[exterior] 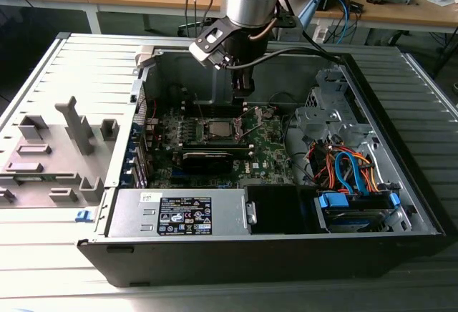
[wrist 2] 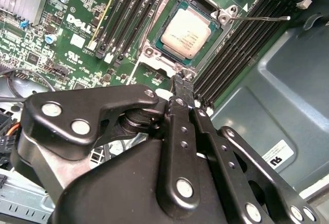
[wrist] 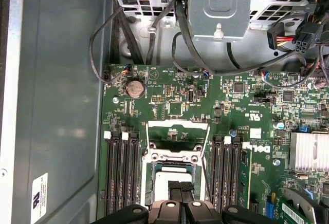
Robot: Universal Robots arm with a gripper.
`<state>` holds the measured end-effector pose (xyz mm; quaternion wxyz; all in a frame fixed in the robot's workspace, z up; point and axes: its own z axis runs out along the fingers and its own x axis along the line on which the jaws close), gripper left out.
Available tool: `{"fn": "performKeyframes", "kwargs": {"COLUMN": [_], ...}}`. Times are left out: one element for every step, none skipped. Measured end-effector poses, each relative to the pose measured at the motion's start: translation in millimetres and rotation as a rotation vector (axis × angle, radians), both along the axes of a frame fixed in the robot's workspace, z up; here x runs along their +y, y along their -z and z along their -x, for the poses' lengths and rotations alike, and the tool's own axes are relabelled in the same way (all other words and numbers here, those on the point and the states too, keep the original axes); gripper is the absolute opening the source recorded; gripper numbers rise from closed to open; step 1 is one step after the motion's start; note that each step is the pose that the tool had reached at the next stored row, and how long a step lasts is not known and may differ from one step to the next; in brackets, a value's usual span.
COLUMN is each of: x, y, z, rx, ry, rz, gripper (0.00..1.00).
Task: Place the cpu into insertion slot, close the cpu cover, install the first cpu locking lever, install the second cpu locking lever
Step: 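Close the cpu cover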
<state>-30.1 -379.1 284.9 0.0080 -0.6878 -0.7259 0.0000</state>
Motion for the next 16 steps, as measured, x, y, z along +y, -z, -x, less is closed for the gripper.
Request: {"fn": "performKeyframes", "kwargs": {"x": [0.0, 0.0, 0.0, 0.0, 0.0, 0.0, 0.0, 0.0, 0.0, 0.0, 0.0, 0.0, 0.0, 0.0, 0.0, 0.0], "y": [0.0, 0.0, 0.0, 0.1, 0.1, 0.1, 0.2, 0.2, 0.2, 0.2, 0.2, 0.3, 0.3, 0.3, 0.3, 0.4], "z": [-0.4, -0.7, -0.8, -1.0, -1.2, -1.4, -1.8, -1.9, -2.1, -2.4, -2.6, -2.8, -3.0, -3.2, -3.3, -3.4], "rx": [0.0, 0.0, 0.0, 0.0001, 0.0, 0.0, 0.0, 0.0, 0.0001, 0.0, 0.0, 0.0, 0.0, 0.0, 0.0, 0.0001], "ry": [0.0, 0.0, 0.0, 0.0, 0.0, 0.0, 0.0, 0.0, 0.0, 0.0, 0.0, 0.0, 0.0, 0.0, 0.0, 0.0], "rz": [0.0, 0.0, 0.0, 0.0, 0.0, 0.0, 0.0, 0.0, 0.0, 0.0001, 0.0001, 0.0, 0.0001, 0.0001, 0.0001, 0.0001], "gripper": [0.11, 0.11, 0.11, 0.11, 0.11, 0.11, 0.11, 0.11, 0.11, 0.11, 0.11, 0.11, 0.11, 0.11, 0.11, 0.11]}}
